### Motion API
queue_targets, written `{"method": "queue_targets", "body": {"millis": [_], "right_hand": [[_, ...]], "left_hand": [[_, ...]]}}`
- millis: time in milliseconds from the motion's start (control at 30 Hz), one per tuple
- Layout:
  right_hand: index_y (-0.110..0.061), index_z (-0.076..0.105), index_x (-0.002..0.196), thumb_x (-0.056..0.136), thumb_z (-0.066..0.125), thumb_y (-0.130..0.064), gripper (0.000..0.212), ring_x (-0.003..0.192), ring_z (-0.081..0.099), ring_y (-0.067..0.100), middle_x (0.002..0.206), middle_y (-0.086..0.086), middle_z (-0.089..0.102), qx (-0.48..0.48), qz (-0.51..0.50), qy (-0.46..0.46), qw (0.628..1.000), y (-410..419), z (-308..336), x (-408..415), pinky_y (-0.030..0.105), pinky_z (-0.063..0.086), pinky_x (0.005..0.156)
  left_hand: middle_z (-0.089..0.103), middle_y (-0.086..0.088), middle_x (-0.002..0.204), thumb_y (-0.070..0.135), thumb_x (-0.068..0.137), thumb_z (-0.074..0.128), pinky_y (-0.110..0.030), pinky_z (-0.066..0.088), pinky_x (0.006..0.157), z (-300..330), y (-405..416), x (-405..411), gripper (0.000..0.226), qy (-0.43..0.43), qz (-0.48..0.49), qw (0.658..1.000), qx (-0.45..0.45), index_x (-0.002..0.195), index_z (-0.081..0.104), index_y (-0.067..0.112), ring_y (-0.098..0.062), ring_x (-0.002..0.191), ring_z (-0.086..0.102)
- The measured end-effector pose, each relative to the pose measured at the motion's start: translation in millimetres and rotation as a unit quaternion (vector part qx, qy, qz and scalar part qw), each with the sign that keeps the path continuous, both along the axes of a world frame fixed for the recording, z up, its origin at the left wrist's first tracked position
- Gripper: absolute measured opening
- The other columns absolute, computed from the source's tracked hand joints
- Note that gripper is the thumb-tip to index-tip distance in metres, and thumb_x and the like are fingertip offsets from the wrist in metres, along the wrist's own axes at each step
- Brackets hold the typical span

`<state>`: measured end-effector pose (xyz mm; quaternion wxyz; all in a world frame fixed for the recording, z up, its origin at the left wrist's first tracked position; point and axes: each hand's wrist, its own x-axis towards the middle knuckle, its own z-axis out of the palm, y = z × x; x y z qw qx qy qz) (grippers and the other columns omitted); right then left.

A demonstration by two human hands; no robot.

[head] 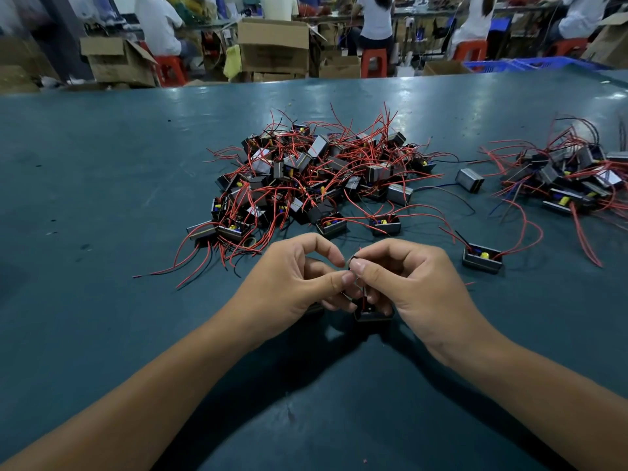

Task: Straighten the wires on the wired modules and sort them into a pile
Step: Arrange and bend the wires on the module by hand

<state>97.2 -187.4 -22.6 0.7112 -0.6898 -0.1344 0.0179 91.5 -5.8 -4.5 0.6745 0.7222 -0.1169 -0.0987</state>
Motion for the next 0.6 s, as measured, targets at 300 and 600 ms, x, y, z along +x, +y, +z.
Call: {"method": "queue_targets", "body": {"millis": [300,600], "right_hand": [[-0.012,0.074,0.081,0.087,0.074,-0.009,0.007,0.048,0.056,0.004,0.061,0.000,0.068,-0.004,-0.006,-0.017,1.000,1.0,-0.8,1.0,0.013,0.040,0.045],[-0.012,0.070,0.077,0.088,0.069,0.000,0.016,0.049,0.058,0.001,0.059,-0.004,0.067,-0.008,0.000,-0.028,1.000,2.0,2.7,1.0,0.010,0.042,0.048]], "left_hand": [[0.076,-0.018,0.079,0.003,0.089,0.069,-0.032,0.058,0.064,-2.4,-0.4,0.3,0.020,-0.012,-0.006,1.000,0.018,0.099,0.052,-0.001,-0.027,0.064,0.073],[0.075,-0.016,0.084,0.004,0.092,0.069,-0.033,0.057,0.067,-4.6,2.0,1.8,0.015,-0.056,-0.023,0.997,0.057,0.095,0.055,0.003,-0.024,0.071,0.073]]}}
